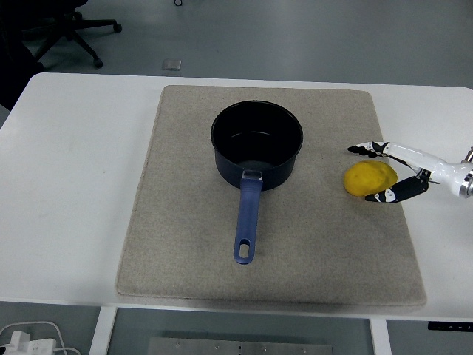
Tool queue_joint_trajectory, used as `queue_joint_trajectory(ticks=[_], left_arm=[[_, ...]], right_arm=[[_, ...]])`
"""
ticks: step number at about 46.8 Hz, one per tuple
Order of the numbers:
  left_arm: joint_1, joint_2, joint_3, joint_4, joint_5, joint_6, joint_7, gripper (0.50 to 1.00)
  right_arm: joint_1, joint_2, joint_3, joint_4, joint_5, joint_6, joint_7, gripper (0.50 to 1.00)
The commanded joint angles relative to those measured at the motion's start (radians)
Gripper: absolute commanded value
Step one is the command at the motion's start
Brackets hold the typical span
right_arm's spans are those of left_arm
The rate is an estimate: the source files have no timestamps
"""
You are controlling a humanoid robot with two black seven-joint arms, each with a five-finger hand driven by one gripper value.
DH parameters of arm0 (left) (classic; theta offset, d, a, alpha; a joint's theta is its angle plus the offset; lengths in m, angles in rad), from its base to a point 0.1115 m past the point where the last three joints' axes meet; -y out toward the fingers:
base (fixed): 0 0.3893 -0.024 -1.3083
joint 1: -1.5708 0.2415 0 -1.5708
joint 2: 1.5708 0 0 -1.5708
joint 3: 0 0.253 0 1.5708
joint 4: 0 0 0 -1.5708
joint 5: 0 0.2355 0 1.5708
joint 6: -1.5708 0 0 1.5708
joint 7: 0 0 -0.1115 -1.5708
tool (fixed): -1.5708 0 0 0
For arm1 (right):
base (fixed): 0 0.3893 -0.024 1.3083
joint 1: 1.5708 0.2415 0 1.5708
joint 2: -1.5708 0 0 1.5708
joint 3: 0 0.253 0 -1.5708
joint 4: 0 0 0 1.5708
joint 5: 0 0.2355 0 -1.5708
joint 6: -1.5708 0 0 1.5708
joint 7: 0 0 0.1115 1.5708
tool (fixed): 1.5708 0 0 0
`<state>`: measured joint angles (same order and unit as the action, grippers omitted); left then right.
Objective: Put the potato in the blue pot
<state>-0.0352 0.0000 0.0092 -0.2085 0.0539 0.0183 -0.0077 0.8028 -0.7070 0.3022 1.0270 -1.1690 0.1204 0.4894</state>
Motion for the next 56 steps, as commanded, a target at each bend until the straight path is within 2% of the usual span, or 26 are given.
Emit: queue_joint_trajectory(ticks=[1, 6, 9, 14, 21, 23, 41, 56], left_arm=[[0.000, 0.000, 0.000, 0.003, 0.000, -0.001, 0.000, 0.996], [0.001, 0.000, 0.000, 0.003, 0.000, 0.000, 0.000, 0.996], [0.001, 0.000, 0.000, 0.003, 0.000, 0.000, 0.000, 0.996], [0.001, 0.000, 0.000, 0.001, 0.000, 0.000, 0.000, 0.996], [0.001, 0.000, 0.002, 0.001, 0.000, 0.000, 0.000, 0.996], [0.001, 0.000, 0.002, 0.001, 0.000, 0.000, 0.000, 0.996], [0.001, 0.000, 0.003, -0.002, 0.000, 0.000, 0.000, 0.996], [-0.002, 0.000, 0.006, -0.008, 0.000, 0.000, 0.000, 0.996]], right_arm=[[-0.002, 0.003, 0.000, -0.010, 0.000, -0.001, 0.004, 0.897], [-0.002, 0.006, 0.000, -0.013, 0.000, -0.001, 0.011, 0.801], [-0.002, 0.006, -0.005, -0.013, 0.000, -0.002, 0.012, 0.791], [-0.002, 0.006, -0.009, -0.015, 0.000, -0.008, 0.014, 0.707], [-0.004, 0.008, -0.011, -0.015, 0.000, -0.013, 0.014, 0.558], [-0.004, 0.008, -0.011, -0.015, 0.000, -0.016, 0.014, 0.500], [0.007, 0.006, 0.000, -0.012, 0.009, -0.019, 0.012, 0.500], [0.107, 0.003, 0.011, 0.018, 0.055, -0.005, 0.000, 0.500]])
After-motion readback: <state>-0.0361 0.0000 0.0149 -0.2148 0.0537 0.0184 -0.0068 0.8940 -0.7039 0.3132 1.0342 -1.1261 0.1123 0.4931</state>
